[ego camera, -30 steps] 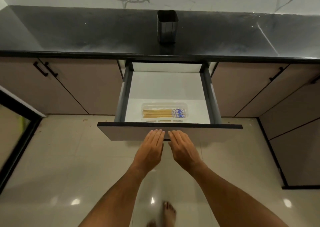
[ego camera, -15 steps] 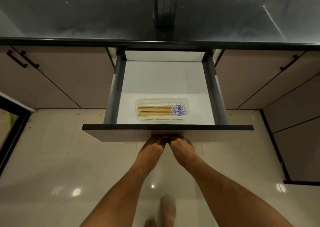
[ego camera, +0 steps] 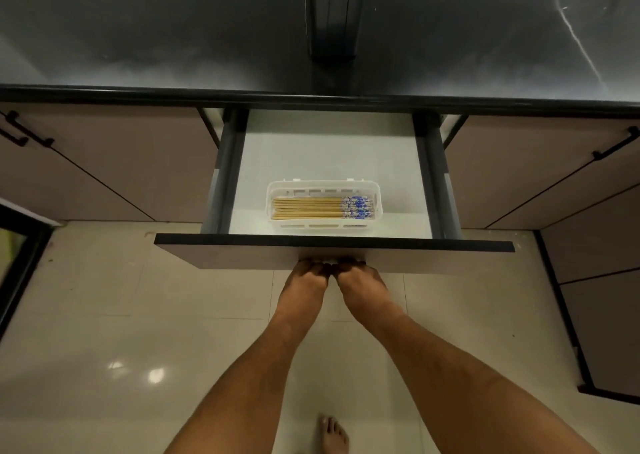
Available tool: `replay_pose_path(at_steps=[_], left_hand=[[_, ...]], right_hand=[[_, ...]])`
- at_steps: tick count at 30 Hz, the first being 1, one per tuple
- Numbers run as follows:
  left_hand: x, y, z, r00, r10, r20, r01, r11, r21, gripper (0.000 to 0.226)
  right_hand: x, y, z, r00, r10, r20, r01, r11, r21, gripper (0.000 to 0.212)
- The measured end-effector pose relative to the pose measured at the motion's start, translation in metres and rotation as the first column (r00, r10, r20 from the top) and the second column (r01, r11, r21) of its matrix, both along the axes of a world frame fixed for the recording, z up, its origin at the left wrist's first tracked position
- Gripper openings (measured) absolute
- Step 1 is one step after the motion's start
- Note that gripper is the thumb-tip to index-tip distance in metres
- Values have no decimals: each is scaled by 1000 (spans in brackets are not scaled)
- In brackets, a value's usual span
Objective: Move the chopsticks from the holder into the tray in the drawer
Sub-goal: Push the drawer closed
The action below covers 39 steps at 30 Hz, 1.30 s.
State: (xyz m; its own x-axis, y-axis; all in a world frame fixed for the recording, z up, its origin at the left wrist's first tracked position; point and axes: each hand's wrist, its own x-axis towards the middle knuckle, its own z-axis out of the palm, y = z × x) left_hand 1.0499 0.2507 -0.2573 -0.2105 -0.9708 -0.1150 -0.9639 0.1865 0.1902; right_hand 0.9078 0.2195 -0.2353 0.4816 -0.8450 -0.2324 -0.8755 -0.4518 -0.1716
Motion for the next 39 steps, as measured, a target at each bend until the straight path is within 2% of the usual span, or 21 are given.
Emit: replay_pose_path(at_steps=[4, 9, 12, 17, 25, 27, 29, 31, 32, 33, 35, 39], left_hand=[[-1, -40, -3, 1000, 20, 21, -20, 1000, -9, 48], [3, -86, 3, 995, 69, -68, -67, 997, 28, 38], [5, -115, 3, 995, 54, -80, -56, 998, -14, 38], [9, -161, 4, 993, 72, -89, -71, 997, 16, 21], [20, -231, 1, 973, 87, -216, -89, 996, -2, 13], [23, -251, -4, 967, 114, -229, -111, 993, 27, 14], [28, -267, -10, 966, 81, -245, -72, 996, 43, 24], [29, -281, -11, 922, 61, -383, -27, 995, 94, 38], [29, -286, -13, 908, 56, -415, -35, 998, 57, 40], [29, -293, -16, 907, 72, -414, -83, 996, -9, 37], [28, -302, -15, 902, 147, -405, -180, 983, -45, 24], [24, -317, -19, 876, 123, -467, -179, 981, -78, 27]], right_hand=[[6, -43, 2, 999, 16, -37, -15, 1000, 3, 33], [13, -88, 9, 999, 7, -50, -6, 1000, 27, 23], [17, -119, 11, 999, 9, -52, -8, 1000, 15, 18], [24, -164, 13, 998, -26, -53, 28, 999, 40, 12], [36, -234, 11, 995, -71, -72, 74, 996, 45, 10], [38, -252, 9, 992, -81, -101, 83, 996, 16, 11], [40, -270, 6, 989, -108, -103, 111, 993, 24, 18], [42, -285, 1, 988, -110, -112, 113, 993, 26, 31], [42, -292, -2, 986, -100, -135, 103, 995, 15, 36], [42, -297, -4, 982, -96, -161, 99, 995, 10, 40], [44, -306, -5, 973, -114, -199, 121, 992, 23, 45], [46, -317, -5, 976, -126, -179, 126, 992, -12, 45]])
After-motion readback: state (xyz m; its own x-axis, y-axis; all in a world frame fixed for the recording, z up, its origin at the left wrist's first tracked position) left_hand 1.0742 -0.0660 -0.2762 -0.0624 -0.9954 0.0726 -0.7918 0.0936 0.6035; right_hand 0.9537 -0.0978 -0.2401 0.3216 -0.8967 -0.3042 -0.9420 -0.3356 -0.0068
